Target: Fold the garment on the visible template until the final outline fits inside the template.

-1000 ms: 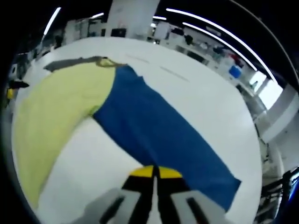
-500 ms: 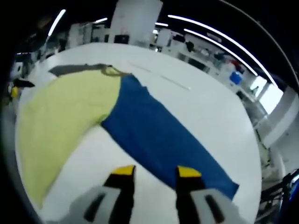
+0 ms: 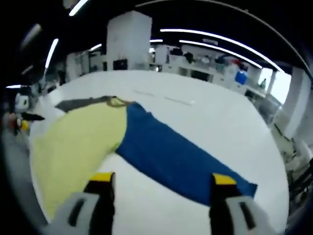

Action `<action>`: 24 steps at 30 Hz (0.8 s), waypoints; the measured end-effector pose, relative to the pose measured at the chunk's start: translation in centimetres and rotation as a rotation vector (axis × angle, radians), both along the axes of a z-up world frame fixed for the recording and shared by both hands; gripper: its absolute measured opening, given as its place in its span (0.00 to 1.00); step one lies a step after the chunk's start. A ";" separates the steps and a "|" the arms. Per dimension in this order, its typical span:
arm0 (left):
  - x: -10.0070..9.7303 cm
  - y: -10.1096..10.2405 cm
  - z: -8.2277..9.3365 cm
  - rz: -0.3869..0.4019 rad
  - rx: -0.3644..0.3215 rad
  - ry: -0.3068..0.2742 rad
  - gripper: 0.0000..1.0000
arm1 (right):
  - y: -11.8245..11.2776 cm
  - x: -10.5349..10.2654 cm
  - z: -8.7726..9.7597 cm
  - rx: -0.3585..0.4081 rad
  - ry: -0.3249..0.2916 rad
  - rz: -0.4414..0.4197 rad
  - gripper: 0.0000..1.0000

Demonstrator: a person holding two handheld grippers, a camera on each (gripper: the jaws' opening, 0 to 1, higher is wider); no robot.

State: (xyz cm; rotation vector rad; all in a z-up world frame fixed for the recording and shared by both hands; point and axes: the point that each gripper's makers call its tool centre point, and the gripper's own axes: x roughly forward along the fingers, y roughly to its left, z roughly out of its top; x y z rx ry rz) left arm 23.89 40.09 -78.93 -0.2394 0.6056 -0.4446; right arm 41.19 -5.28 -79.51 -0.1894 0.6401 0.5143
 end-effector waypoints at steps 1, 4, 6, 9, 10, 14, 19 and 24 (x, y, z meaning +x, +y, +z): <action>0.0 0.1 0.0 0.001 0.003 -0.002 0.95 | -0.1 0.0 0.0 0.006 -0.002 -0.001 0.88; 0.2 0.2 0.0 0.003 0.006 -0.003 0.95 | -0.4 -0.3 0.3 0.042 -0.005 -0.017 0.98; 0.3 0.4 0.0 0.004 0.011 -0.003 0.95 | -0.6 -0.2 0.5 0.068 -0.014 -0.026 1.00; 0.5 0.7 0.1 0.009 0.014 -0.007 0.95 | -0.8 -0.6 0.7 0.096 -0.012 -0.055 1.00; 0.6 0.7 0.1 0.009 0.014 -0.008 0.95 | -1.1 -0.6 0.8 0.099 -0.016 -0.061 1.00; 0.7 0.5 0.2 0.009 0.020 -0.012 0.95 | -2.0 -0.3 1.0 0.136 -0.025 -0.113 1.00; 0.8 0.8 0.3 0.010 0.025 -0.015 0.95 | -3.8 0.2 1.0 0.154 -0.023 -0.155 1.00; 0.6 1.0 0.4 0.015 0.031 -0.010 0.95 | -4.9 0.4 0.6 0.162 -0.017 -0.209 1.00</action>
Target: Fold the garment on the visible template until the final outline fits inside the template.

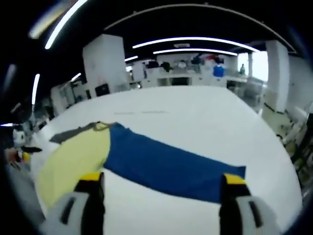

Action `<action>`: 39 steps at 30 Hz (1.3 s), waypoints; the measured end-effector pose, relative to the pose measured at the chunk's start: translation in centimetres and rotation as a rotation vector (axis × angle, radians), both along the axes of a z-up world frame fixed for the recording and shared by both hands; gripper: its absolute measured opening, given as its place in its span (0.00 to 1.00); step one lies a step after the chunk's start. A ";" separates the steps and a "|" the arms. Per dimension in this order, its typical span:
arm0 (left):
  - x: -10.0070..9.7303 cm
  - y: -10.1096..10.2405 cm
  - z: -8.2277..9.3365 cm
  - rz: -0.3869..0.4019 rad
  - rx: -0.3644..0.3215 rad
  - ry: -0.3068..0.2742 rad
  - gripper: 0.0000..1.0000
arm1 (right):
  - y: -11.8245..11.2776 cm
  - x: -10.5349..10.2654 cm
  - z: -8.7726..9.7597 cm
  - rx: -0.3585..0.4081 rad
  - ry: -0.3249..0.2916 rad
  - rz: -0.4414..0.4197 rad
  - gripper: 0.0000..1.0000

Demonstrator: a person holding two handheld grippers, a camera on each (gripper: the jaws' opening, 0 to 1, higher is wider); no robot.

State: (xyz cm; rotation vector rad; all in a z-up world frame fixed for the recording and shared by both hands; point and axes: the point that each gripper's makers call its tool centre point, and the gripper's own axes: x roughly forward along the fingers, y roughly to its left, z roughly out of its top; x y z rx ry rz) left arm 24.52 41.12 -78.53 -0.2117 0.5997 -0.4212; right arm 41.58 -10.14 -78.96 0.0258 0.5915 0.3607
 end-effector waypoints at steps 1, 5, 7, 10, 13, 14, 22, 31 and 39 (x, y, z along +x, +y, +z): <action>-0.1 0.1 0.0 0.001 0.001 0.001 0.95 | -0.4 0.0 -0.1 0.006 0.005 -0.012 1.00; -0.3 0.4 -0.1 0.005 0.008 0.009 0.95 | -1.7 -0.1 -0.3 0.010 0.013 -0.048 0.94; -0.4 0.4 -0.1 0.007 0.010 0.013 0.95 | -2.8 0.3 -0.6 0.014 0.016 -0.078 0.96; -0.6 0.3 -0.1 0.006 0.012 0.018 0.95 | -4.1 0.4 -0.9 0.019 0.019 -0.109 0.93; -0.9 0.4 -0.2 0.009 0.016 0.028 0.95 | -5.0 0.4 -1.1 0.008 0.027 -0.136 0.92; -1.0 0.4 -0.3 0.011 0.016 0.030 0.95 | -5.5 0.5 -1.3 0.005 0.031 -0.140 0.92; -1.7 0.3 -0.7 0.012 0.025 0.055 0.94 | -8.3 0.4 -2.7 -0.010 0.068 -0.195 0.84; -1.6 0.1 -0.8 0.009 0.023 0.066 0.94 | -10.6 0.4 -3.3 0.030 0.084 -0.332 0.59; -1.9 0.1 -0.9 0.015 0.025 0.078 0.94 | -10.9 0.4 -3.8 0.070 0.112 -0.373 0.39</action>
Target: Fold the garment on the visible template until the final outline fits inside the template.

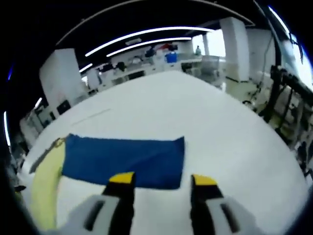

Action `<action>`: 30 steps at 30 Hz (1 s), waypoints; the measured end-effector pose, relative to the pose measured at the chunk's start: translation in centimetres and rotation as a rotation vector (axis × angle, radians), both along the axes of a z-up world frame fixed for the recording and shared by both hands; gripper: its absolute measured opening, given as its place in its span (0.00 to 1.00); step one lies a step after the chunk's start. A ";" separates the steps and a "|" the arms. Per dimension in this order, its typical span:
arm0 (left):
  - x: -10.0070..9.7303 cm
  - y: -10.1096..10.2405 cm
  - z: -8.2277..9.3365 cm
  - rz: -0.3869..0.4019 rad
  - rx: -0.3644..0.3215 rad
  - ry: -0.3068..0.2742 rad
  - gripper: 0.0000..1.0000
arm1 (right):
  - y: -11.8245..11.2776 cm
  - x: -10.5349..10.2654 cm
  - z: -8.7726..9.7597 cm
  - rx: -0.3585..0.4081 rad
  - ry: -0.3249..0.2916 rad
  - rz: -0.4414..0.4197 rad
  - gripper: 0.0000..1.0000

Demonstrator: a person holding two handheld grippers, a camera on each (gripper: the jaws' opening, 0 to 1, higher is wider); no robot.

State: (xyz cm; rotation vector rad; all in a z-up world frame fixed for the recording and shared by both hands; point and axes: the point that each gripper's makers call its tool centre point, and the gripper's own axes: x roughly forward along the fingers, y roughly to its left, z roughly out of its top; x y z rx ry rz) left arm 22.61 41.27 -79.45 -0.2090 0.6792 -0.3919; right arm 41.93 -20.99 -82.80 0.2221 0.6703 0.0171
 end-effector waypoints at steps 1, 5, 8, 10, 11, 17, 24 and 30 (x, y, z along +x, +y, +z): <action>-0.1 0.0 0.0 0.003 -0.002 0.003 0.93 | 0.1 0.0 0.0 -0.008 0.003 0.001 0.38; -0.4 -0.1 -0.2 0.003 -0.005 0.005 0.93 | 0.6 -0.1 -0.2 -0.010 0.008 0.001 0.35; -0.6 -0.2 -0.2 0.007 -0.007 0.006 0.93 | 0.7 0.0 -0.4 -0.031 0.011 0.010 0.30; -0.7 -0.3 -0.3 0.008 -0.009 0.007 0.93 | 0.8 -0.3 -0.6 -0.042 0.021 0.012 0.27; -0.7 -0.3 -0.3 0.009 -0.009 0.007 0.93 | 0.4 0.1 -0.6 -0.068 0.019 0.013 0.26; -0.9 -0.3 -0.3 0.012 -0.011 0.005 0.93 | -1.1 0.1 -0.9 -0.163 0.048 0.017 0.04; -1.0 0.0 -0.4 0.024 -0.018 0.004 0.93 | -0.7 -0.2 0.3 -0.212 0.028 0.037 0.00; -0.9 0.0 -0.4 0.022 -0.021 -0.005 0.93 | 0.2 0.4 1.8 -0.211 -0.009 0.075 0.00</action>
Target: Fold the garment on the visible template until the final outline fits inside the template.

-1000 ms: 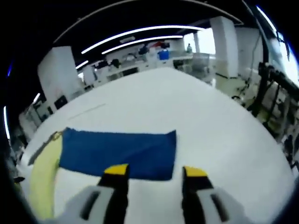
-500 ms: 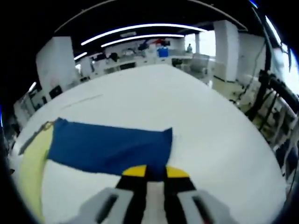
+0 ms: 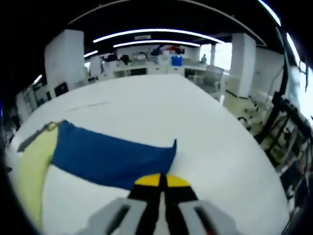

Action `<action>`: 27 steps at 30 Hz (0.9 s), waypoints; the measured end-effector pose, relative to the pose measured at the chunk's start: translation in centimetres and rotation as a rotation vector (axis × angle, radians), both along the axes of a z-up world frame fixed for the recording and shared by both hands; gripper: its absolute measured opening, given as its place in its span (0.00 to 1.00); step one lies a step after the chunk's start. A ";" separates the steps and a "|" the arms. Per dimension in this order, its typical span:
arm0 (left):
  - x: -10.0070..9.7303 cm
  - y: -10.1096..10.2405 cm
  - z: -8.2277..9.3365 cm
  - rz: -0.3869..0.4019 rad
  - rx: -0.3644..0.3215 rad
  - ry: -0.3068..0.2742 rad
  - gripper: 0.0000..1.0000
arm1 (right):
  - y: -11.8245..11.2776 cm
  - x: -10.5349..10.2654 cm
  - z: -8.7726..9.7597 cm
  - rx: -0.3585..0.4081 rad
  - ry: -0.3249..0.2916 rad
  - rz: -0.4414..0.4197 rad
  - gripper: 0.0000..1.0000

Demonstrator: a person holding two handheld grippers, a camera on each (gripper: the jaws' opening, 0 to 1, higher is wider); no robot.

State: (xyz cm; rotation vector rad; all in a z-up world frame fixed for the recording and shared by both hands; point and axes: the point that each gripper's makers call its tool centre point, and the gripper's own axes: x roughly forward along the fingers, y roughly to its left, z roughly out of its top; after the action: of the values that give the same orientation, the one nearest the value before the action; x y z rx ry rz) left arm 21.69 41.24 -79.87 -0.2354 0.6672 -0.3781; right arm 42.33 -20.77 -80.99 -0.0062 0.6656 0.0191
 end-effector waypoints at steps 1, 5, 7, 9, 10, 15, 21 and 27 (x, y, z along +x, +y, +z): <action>0.1 0.0 0.0 0.001 0.003 -0.006 0.93 | 0.2 0.1 0.3 0.002 -0.006 0.005 0.00; 0.0 -0.2 0.1 -0.008 0.028 -0.027 0.92 | 2.2 0.9 1.8 0.055 -0.046 0.035 0.00; 0.0 -0.3 0.1 -0.017 0.027 -0.034 0.93 | 3.1 1.2 2.5 0.072 -0.058 0.048 0.00; -0.1 -0.4 0.1 -0.023 0.029 -0.040 0.93 | 4.8 1.6 4.0 0.105 -0.076 0.070 0.00; 0.0 -0.4 0.1 -0.026 0.031 -0.044 0.93 | 5.9 1.8 4.5 0.119 -0.084 0.088 0.00; -0.2 -0.5 0.1 -0.032 0.039 -0.059 0.93 | 9.6 3.0 5.2 0.142 -0.101 0.167 0.00; -0.4 -0.4 0.2 -0.038 0.046 -0.074 0.93 | 14.9 3.8 6.3 0.171 -0.113 0.258 0.00; -0.3 -0.7 0.6 -0.062 0.050 -0.104 0.93 | 19.6 3.3 7.1 0.196 -0.116 0.336 0.00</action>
State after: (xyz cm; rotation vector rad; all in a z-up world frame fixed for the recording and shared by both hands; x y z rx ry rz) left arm 21.40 40.54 -79.23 -0.1468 0.5823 -0.4301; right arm 45.66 -1.16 -73.90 0.0695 0.5385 0.4050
